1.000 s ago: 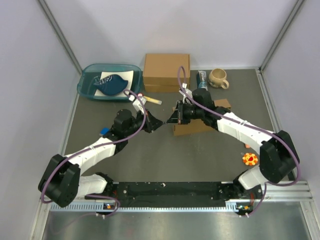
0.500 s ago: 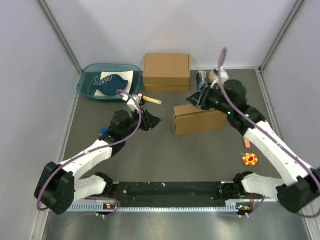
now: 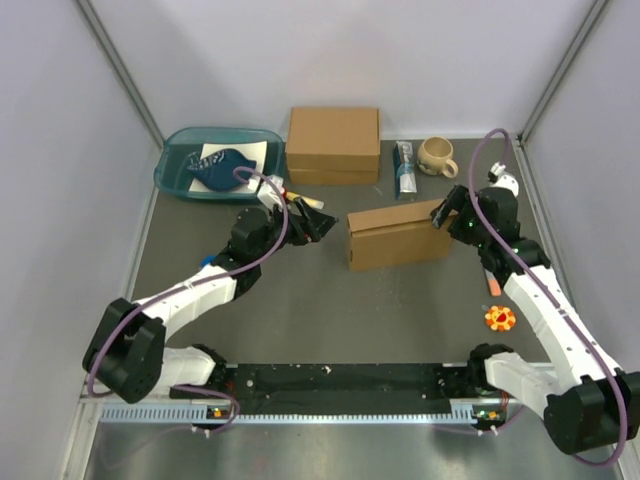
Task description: Fold the paper box
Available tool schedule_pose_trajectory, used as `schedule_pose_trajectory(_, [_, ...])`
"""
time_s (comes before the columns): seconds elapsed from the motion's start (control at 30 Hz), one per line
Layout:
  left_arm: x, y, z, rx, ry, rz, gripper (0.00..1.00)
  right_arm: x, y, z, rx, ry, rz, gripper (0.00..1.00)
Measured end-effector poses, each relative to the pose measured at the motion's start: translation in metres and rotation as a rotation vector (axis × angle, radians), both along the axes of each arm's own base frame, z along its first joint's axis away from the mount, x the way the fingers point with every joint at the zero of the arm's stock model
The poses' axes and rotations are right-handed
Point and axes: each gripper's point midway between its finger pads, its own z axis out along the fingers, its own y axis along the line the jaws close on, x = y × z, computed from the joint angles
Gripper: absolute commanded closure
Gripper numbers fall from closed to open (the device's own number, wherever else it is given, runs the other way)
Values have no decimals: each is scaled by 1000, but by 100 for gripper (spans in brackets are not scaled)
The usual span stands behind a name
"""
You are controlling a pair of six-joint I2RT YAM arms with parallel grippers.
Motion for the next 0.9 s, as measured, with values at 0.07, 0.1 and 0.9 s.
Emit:
schedule_pose_trajectory(0.07, [1, -3, -7, -4, 26, -2, 12, -2, -8, -13, 0, 31, -35, 16])
schedule_pose_trajectory(0.1, [1, -4, -9, -5, 34, -4, 12, -2, -12, -15, 5, 34, -51, 16])
schedule_pose_trajectory(0.9, [7, 6, 0, 34, -23, 52, 23, 34, -9, 3, 425, -176, 2, 100])
